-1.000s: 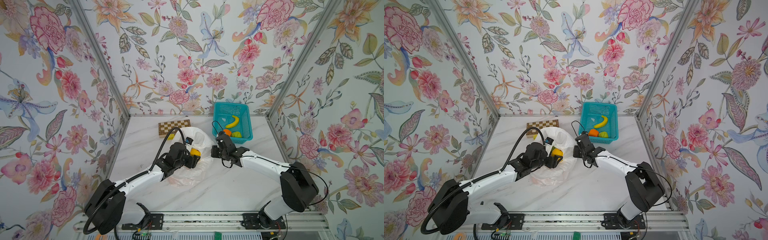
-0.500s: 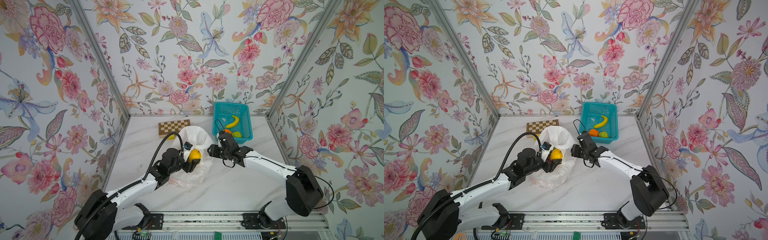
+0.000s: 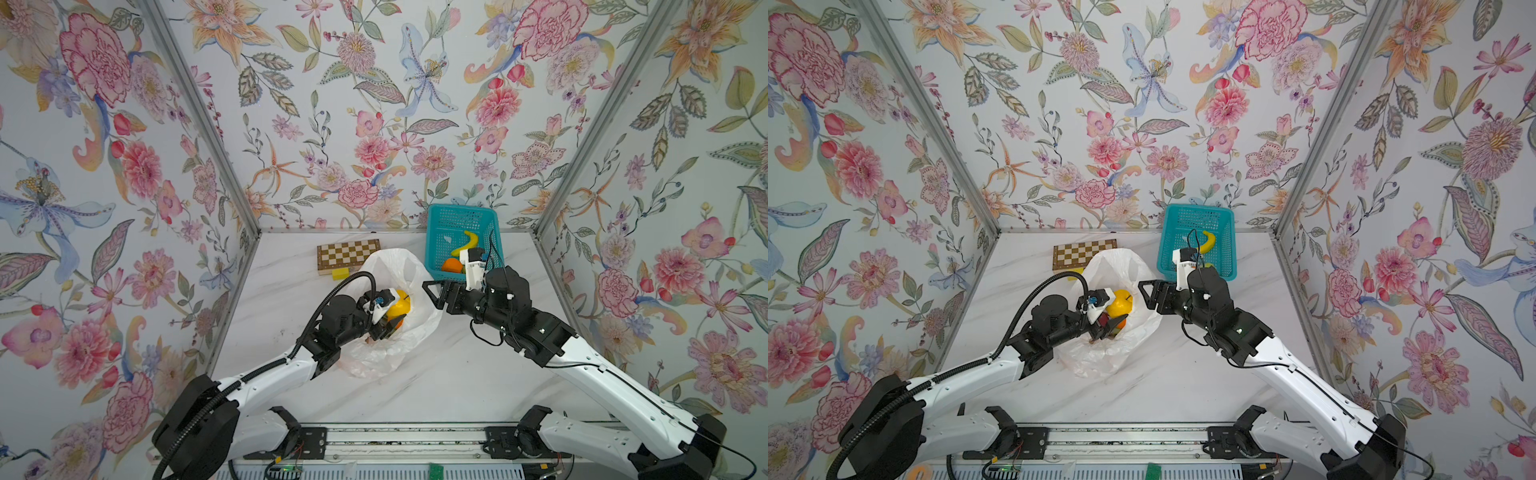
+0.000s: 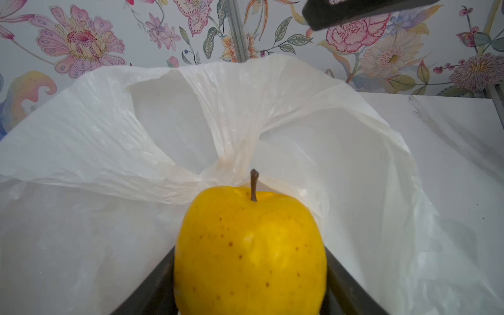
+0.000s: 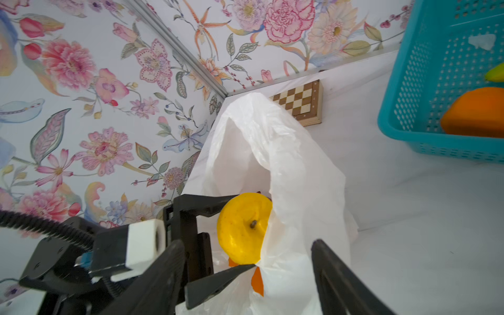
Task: Untie the knot of the plastic bag and take out the fruit
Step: 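Lift the yellow apple with the left gripper while the right gripper grasps it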
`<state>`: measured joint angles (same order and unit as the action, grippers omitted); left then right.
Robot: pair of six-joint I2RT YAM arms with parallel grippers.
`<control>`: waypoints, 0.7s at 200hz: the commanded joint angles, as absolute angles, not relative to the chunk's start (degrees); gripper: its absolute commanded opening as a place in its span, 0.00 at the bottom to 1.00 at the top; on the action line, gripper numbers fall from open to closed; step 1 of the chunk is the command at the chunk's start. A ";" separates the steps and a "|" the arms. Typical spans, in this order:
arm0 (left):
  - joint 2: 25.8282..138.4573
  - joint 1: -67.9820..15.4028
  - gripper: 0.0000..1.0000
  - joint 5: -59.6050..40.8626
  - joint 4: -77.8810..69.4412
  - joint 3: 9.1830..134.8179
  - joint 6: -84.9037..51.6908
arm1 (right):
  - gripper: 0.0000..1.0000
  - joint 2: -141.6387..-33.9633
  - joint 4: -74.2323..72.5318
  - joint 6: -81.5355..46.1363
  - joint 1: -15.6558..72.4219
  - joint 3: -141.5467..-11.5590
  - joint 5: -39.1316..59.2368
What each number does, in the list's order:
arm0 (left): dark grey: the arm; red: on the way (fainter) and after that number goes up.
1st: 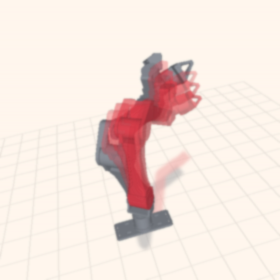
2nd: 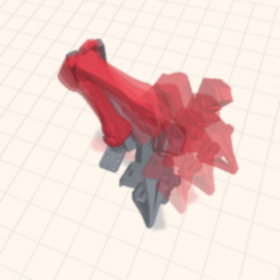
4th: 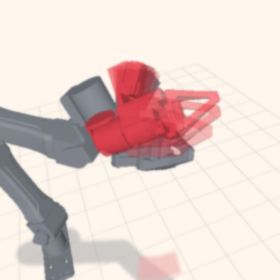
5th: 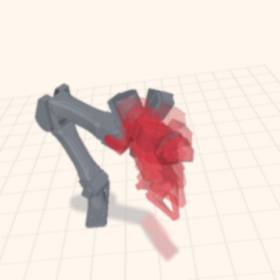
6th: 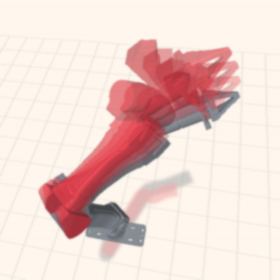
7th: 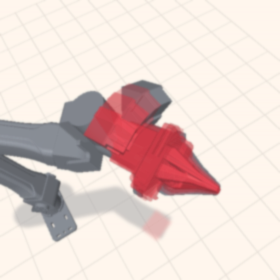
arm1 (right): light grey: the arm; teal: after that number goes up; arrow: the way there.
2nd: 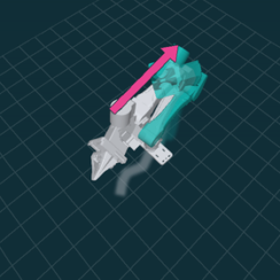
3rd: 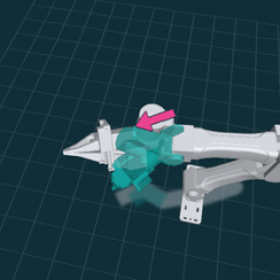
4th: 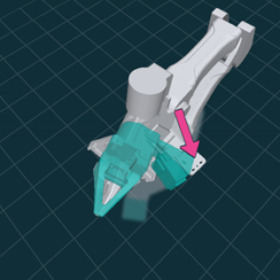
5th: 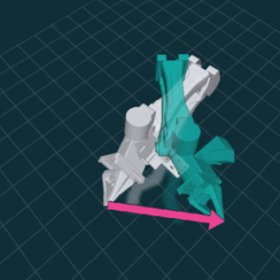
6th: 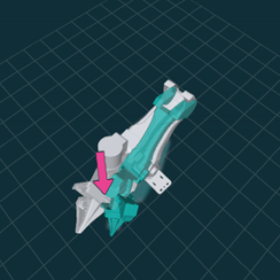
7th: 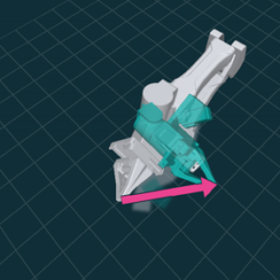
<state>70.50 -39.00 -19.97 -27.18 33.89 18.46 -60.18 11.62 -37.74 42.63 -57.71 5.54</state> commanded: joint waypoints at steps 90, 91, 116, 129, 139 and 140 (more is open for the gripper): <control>69.87 -38.74 0.59 -22.83 -31.77 34.63 23.97 | 0.77 -73.32 6.95 -32.87 44.73 -61.55 15.44; 69.83 -38.75 0.59 -22.89 -31.75 34.63 23.98 | 0.77 -73.36 6.94 -32.83 44.69 -61.58 15.37; 69.61 -38.74 0.59 -23.47 -32.08 34.63 23.86 | 0.77 -75.59 5.92 -32.07 44.35 -61.96 15.94; 69.52 -38.75 0.59 -23.82 -32.77 34.45 23.38 | 0.77 -76.60 5.33 -32.13 44.08 -62.05 15.94; 69.52 -38.76 0.59 -23.94 -33.07 34.37 23.29 | 0.78 -77.28 4.93 -32.29 43.76 -61.98 15.97; 69.52 -38.76 0.59 -23.97 -33.01 34.37 23.29 | 0.78 -77.36 4.88 -32.32 43.72 -61.97 15.99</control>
